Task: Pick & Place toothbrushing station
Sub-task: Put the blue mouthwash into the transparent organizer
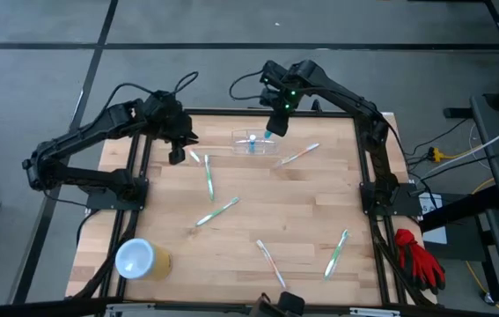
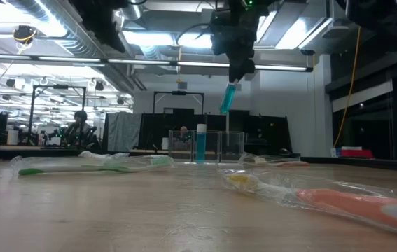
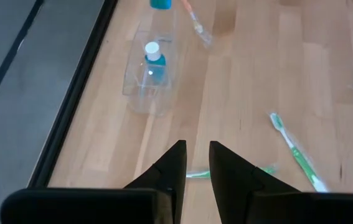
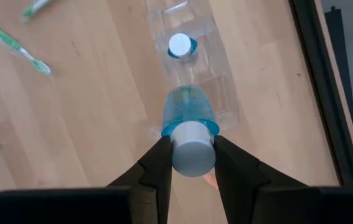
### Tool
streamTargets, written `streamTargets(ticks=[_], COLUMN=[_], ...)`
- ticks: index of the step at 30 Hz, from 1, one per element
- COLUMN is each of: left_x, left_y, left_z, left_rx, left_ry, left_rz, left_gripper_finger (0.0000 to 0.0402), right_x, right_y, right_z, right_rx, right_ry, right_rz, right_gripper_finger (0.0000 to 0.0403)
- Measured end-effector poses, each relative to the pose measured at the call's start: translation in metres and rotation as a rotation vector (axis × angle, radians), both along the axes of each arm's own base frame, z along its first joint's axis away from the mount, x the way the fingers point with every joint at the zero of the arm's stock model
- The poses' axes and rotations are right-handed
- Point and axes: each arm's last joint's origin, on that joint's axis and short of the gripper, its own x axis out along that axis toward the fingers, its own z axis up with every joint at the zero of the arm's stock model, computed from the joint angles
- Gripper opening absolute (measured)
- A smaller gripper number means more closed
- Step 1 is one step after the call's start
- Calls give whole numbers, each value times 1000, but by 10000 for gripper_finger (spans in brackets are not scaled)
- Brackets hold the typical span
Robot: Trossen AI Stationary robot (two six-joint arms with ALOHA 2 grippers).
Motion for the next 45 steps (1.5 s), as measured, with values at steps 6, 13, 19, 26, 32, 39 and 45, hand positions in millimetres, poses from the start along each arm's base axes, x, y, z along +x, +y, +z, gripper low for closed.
streamTargets(ticks=[6,13,19,26,32,39,45], left_x=[0,1,1,2,2,2,2], left_y=[0,-1,-1,0,0,0,0], left_z=[0,0,0,1,2,2,2], left_rx=[-2,7,14,21,17,16,8], left_ry=[-7,-8,-6,-22,-28,-29,-31], left_rz=[-27,-52,-60,-60,-59,-60,-53], left_gripper_finger=[64,61,61,61,61,61,61], right_x=[9,8,8,13,21,23,24], right_y=[1,-1,-1,11,34,27,10], right_z=[-12,-3,0,8,12,10,6], right_rx=[3,-66,-70,-2,4,-80,-130], right_ry=[23,13,8,-56,-60,-58,-69], right_rz=[21,24,20,11,42,45,5], right_gripper_finger=[101,101,101,101,101,101,101])
